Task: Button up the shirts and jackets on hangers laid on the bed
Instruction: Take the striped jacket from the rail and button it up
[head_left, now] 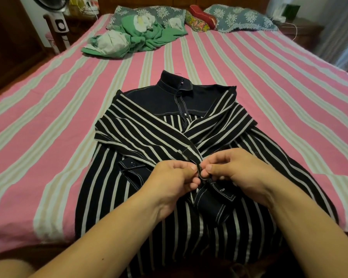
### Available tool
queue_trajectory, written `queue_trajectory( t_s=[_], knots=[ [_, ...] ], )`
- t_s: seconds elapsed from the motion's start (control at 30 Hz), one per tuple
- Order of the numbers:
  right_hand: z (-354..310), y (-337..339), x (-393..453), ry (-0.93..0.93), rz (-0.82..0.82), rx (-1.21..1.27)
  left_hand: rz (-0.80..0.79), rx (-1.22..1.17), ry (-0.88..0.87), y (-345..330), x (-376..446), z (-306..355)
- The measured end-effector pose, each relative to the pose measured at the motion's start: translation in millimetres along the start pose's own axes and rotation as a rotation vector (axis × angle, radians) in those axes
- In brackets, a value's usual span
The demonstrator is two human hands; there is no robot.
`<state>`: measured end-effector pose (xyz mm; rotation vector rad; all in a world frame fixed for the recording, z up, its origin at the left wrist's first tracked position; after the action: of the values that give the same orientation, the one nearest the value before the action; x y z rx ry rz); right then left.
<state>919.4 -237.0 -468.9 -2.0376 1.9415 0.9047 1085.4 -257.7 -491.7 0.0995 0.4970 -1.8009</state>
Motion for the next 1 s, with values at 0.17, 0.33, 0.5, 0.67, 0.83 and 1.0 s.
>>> queue_trajectory(
  t_s=[0.17,0.33,0.5,0.67,0.83,1.0],
  knots=[
    [1,-1,0,0.003,0.017,-0.010,0.091,0.005,-0.015,-2,2,-1],
    [0,-2,-8,0.017,-0.026,-0.046,0.119,0.056,-0.077,-1,1,-4],
    [6,-5,4,0.122,0.127,-0.162,0.212,0.006,-0.120,0,2,-8],
    [8,-8,9,0.470,0.332,-0.548,0.213,0.031,-0.207,-1,3,-6],
    [8,-1,12,0.799,0.336,-0.790,0.156,0.105,-0.253,3,1,-5],
    [14,-8,17,0.816,0.362,-0.888,0.089,0.147,-0.312,8,0,-3]
  ],
)
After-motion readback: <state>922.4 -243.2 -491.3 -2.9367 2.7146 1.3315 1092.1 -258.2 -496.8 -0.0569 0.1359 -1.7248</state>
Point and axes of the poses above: each hand's wrist, its own x-axis towards the middle knuckle, its own y-axis out of the back of the hand, z = x × y, the point moved 1 cm from there along x, towards the middle knuckle, and after that the axes turned 11 degrees about -y, right-handed, at the moved point
